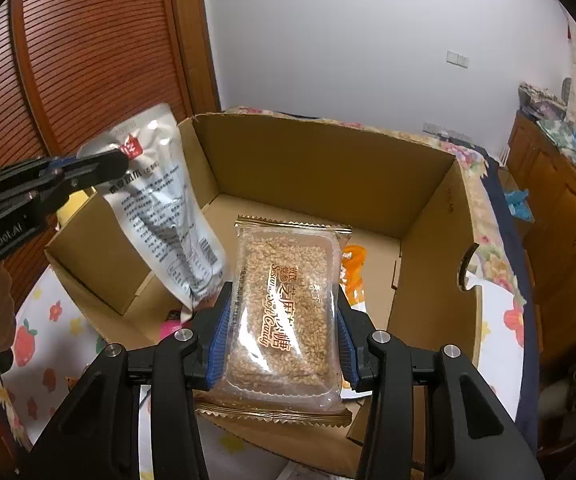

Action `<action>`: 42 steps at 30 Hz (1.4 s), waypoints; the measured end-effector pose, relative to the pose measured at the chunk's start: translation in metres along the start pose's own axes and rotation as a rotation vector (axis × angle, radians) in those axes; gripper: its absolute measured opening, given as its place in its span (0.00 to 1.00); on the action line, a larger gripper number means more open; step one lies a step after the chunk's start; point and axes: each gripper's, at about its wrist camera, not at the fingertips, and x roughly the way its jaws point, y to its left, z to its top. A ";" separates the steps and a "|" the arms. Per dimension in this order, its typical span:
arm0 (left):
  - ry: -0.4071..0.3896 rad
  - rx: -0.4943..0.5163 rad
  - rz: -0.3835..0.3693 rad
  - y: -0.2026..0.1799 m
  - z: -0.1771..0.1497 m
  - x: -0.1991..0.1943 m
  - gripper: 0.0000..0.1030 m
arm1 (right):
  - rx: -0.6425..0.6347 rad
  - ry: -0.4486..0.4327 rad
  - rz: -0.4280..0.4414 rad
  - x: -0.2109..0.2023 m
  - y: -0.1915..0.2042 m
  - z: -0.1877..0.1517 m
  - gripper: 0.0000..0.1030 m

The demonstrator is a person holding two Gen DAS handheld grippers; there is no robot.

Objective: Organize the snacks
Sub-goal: 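Lift both snacks over the box and open both grippers to release them, then withdraw both grippers from the box toward the remaining snacks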

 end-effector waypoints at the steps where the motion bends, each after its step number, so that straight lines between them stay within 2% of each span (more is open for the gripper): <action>1: 0.006 0.005 0.004 0.000 -0.002 0.002 0.03 | -0.001 0.006 -0.004 0.002 0.000 0.000 0.44; 8: 0.030 0.021 0.023 0.002 -0.009 0.010 0.06 | 0.008 0.028 -0.014 0.011 -0.003 -0.004 0.48; 9: 0.030 0.025 0.027 0.001 -0.009 0.010 0.07 | 0.015 0.026 -0.012 0.011 -0.004 -0.005 0.52; 16: 0.021 0.021 0.026 0.002 -0.007 0.004 0.11 | 0.027 0.015 -0.010 0.004 -0.007 -0.007 0.52; 29: -0.040 0.016 0.032 0.005 -0.015 -0.049 0.22 | 0.023 -0.055 -0.025 -0.053 0.005 -0.023 0.54; 34: -0.047 0.017 0.016 0.000 -0.035 -0.077 0.25 | 0.024 -0.077 -0.034 -0.075 0.015 -0.041 0.56; 42: -0.026 0.014 -0.005 -0.007 -0.080 -0.104 0.36 | 0.025 -0.084 -0.035 -0.096 0.031 -0.078 0.57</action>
